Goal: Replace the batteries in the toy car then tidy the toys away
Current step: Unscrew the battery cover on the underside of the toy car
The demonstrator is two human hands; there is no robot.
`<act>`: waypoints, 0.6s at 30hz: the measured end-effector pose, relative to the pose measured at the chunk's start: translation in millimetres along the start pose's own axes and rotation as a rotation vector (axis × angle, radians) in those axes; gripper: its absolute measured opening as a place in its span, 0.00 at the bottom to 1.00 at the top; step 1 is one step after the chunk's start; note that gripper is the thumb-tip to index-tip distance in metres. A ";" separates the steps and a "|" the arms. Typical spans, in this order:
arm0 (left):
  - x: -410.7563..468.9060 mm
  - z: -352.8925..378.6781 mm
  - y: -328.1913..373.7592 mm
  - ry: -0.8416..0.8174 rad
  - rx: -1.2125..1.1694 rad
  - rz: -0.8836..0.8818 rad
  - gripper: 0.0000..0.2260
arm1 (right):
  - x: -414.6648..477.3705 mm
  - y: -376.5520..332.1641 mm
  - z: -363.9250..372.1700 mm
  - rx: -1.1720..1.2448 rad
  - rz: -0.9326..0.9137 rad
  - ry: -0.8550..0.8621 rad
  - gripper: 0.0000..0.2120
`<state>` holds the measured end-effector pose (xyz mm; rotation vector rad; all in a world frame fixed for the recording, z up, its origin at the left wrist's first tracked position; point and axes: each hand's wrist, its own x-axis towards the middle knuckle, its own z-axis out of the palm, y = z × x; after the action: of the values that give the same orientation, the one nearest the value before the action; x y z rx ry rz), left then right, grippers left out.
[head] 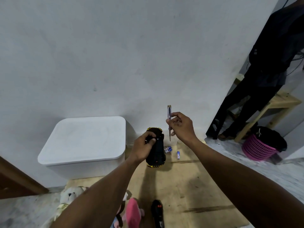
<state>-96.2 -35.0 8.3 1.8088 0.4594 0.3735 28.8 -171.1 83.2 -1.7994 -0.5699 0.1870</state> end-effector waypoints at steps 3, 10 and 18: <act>0.3 -0.1 -1.6 0.018 -0.039 0.003 0.12 | -0.3 -4.5 2.8 0.090 -0.010 0.026 0.12; -1.1 0.5 4.2 0.047 -0.041 0.015 0.12 | -7.5 -14.3 11.9 0.107 -0.143 0.032 0.31; -4.5 -8.5 14.0 -0.001 -0.028 0.041 0.24 | -15.0 -13.3 10.1 0.067 -0.204 0.087 0.30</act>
<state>-102.4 -33.6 23.9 1.7937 0.4147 0.4058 7.9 -166.8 90.2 -1.6640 -0.6722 -0.0118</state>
